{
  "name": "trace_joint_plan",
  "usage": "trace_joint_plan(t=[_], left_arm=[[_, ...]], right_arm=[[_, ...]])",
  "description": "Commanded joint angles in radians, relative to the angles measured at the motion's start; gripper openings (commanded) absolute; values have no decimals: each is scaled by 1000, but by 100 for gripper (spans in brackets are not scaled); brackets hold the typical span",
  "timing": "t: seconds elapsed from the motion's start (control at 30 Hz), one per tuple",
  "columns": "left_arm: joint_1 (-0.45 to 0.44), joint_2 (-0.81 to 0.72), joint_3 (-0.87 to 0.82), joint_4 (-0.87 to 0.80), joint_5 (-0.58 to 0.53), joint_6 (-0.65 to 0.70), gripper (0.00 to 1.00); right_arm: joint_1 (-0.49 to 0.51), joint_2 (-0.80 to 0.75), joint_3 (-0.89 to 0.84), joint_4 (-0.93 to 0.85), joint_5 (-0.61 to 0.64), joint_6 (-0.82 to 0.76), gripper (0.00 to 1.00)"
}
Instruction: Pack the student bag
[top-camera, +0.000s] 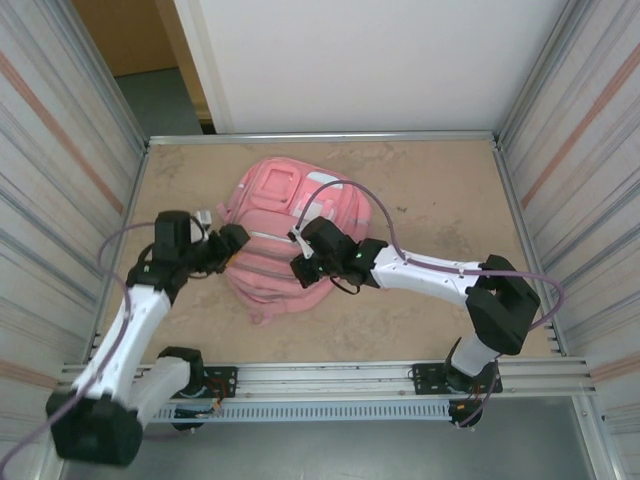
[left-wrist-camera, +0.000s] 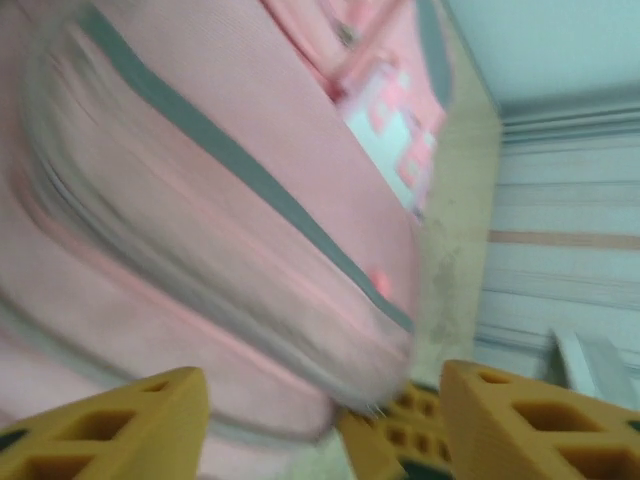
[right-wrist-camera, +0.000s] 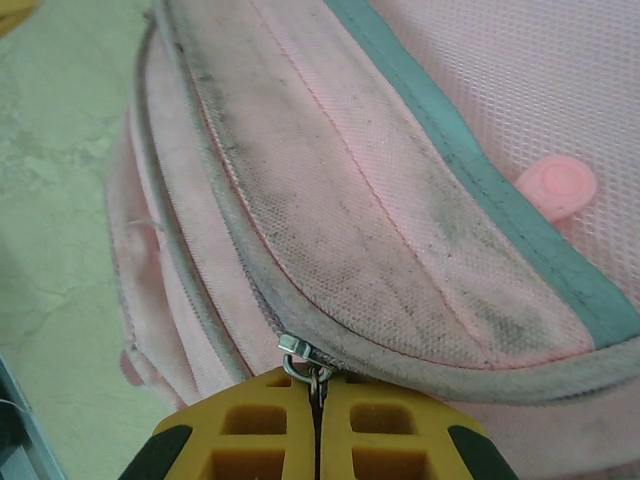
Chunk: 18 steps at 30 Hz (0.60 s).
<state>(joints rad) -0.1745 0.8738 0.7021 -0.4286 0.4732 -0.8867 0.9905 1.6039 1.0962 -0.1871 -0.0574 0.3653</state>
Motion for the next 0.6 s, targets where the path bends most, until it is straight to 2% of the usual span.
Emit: trace_joint_plan(t=[0.0,0.17,0.27,0.4,0.47,0.57], left_arm=[[-86,-66,-77,-81,-167,-116,56],[-129,27,-68,-10,-169,-168,61],[-163,65,-72,83,-192,-209,61],[-202,121,-52,112,-240,-229,59],[-211,147,-56,145,-239,-239,50],[-217,178,-53,166,-238,-213,15]], right_arm=[[33,8,27,101,-50,3,0],[74,20,19,123,-71,-20,0],[87,16,11,131,-75,-14,0],[98,25,-4,163,-90,4,0],[105,29,-4,169,-81,10,0],[104,31,-21,171,-51,8,0]])
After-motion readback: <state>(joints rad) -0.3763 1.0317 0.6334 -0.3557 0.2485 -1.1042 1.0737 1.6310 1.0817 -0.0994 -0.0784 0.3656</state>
